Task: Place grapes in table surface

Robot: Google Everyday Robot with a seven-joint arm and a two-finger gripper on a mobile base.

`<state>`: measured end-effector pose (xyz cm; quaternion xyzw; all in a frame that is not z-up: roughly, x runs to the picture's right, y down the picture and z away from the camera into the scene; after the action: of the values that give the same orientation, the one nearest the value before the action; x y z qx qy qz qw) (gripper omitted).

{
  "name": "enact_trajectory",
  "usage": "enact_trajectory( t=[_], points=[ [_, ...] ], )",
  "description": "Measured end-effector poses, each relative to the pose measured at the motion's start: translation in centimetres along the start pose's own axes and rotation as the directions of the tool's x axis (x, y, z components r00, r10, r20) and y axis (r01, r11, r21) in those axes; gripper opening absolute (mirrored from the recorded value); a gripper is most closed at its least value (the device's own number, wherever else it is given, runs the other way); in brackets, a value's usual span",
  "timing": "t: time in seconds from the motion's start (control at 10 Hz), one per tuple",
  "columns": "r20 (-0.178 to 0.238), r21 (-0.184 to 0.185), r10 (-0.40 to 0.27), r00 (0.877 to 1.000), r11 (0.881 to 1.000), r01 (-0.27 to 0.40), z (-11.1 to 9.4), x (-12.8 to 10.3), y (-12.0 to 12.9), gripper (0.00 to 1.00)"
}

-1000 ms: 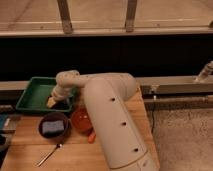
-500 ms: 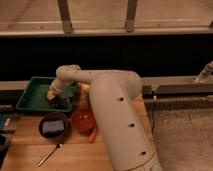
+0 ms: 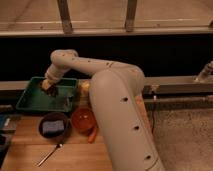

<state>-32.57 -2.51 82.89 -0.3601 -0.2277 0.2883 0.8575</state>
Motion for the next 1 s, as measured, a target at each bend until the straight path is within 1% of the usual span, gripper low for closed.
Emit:
enact_trajectory(
  t=[0.1, 0.3, 0.4, 0.6, 0.8, 0.9, 1.0],
  points=[
    [-0.009, 0.001, 0.004, 1.000, 1.000, -0.004, -1.0, 0.8, -0.2, 0.00],
    [-0.037, 0.000, 0.024, 0.999, 1.000, -0.024, -3.6, 4.5, 0.3, 0.00],
    [-0.051, 0.003, 0.044, 0.998, 0.999, -0.044, -5.0, 6.7, 0.7, 0.00],
    [-0.065, 0.020, 0.102, 0.993, 0.995, -0.101, -7.7, 10.9, 1.6, 0.00],
    [-0.075, 0.047, 0.158, 0.985, 0.987, -0.155, -10.1, 14.3, 2.6, 0.00],
    [-0.080, 0.071, 0.204, 0.976, 0.978, -0.198, -11.8, 16.8, 3.3, 0.00],
    [-0.078, 0.095, 0.253, 0.964, 0.965, -0.245, -13.2, 18.9, 3.8, 0.00]
  ],
)
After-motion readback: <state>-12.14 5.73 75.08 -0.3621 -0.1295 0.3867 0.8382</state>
